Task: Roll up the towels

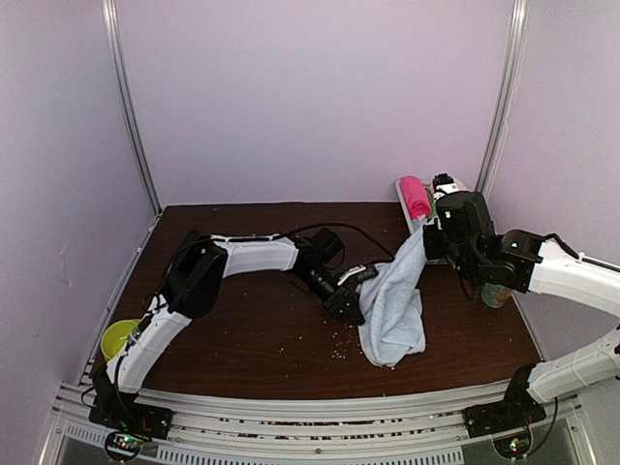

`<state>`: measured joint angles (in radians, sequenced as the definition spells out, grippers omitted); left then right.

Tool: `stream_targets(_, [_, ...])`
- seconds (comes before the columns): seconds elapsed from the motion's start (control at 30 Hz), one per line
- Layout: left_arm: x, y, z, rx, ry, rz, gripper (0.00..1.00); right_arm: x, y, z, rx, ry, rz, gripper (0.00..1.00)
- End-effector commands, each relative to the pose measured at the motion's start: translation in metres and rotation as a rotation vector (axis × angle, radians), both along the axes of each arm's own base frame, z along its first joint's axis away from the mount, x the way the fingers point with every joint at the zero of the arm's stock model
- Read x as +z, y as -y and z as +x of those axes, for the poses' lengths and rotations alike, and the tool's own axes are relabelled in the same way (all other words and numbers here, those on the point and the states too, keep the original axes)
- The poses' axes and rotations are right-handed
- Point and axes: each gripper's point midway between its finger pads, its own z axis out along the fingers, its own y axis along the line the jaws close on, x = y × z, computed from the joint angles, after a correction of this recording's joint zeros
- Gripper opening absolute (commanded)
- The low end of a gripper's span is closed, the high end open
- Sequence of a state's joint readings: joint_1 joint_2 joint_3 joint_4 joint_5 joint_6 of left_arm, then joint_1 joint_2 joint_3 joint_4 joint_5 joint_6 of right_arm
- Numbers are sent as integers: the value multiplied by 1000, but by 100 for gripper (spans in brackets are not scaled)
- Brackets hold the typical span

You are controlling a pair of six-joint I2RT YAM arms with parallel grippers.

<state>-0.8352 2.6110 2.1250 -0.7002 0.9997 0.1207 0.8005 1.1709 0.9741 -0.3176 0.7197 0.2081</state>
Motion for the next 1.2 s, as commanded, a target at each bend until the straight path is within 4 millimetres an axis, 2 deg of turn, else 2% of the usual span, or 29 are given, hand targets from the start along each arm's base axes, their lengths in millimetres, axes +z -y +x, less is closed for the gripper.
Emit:
stream_targets(0.0, [-45,-10,-17,14,-88,139,39,11,8,-1,-28,36,11,0])
stream_targets(0.07, [-50,-11,-17,29,-103,161,40,11,9,-1,-30,38,12,0])
stream_targets(0.17, [-56,-12,-15,67,-122,197,48,11,9,-1,-31,37,11,0])
stream_targets(0.43, [-59,-17,-22,126,-178,218,61,8,12,0,-56,39,9,0])
stream_targets(0.77, [-58,-10,-36,108,-213,216,61,7,15,0,-68,39,6,0])
stream_targets(0.87, [-61,-7,-36,115,-224,217,55,8,16,-1,-67,41,7,0])
stream_targets(1.17, [-66,-1,-32,136,-245,214,10,8,19,-4,-71,43,13,0])
